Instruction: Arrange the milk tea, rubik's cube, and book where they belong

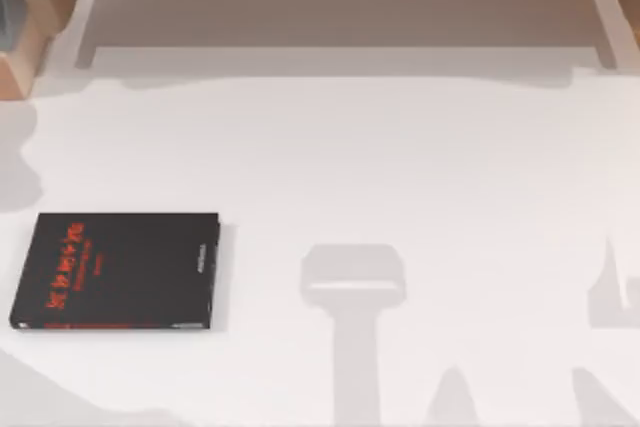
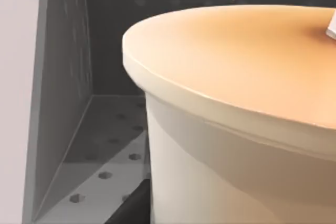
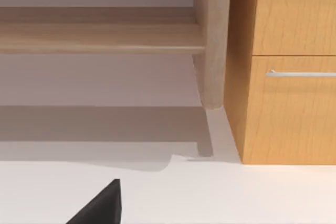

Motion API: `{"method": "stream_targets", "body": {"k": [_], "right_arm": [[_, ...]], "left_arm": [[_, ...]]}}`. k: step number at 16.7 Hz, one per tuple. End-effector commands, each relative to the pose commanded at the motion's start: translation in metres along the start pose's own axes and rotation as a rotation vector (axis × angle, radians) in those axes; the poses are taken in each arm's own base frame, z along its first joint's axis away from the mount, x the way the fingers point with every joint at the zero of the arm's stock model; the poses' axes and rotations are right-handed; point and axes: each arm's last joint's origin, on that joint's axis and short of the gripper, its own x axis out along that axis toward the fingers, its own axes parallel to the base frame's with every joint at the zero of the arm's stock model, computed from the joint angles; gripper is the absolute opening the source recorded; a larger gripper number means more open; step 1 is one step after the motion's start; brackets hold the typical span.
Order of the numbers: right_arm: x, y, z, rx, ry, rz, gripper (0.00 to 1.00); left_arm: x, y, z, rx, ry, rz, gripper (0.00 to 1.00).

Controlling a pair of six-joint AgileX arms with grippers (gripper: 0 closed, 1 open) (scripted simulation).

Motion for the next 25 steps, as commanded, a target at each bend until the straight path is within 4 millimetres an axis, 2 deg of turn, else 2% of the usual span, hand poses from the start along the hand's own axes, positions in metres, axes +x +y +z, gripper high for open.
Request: {"method": "stream_targets", "body": {"k": [9,19,25], "right_arm": [[0.0,0.0,0.0,0.0,0.0,0.0,1.0],[0.0,0.0,0.0,0.0,0.0,0.0,1.0],[0.0,0.0,0.0,0.0,0.0,0.0,1.0]], "left_arm": [[0.0,0.0,0.0,0.0,0.0,0.0,0.98],[-0.001,0.0,0.001,0.002,-0.002,-0.001,1.0],[-0.029,-0.001,0.0,0.001,0.0,-0.001,1.0]]}}
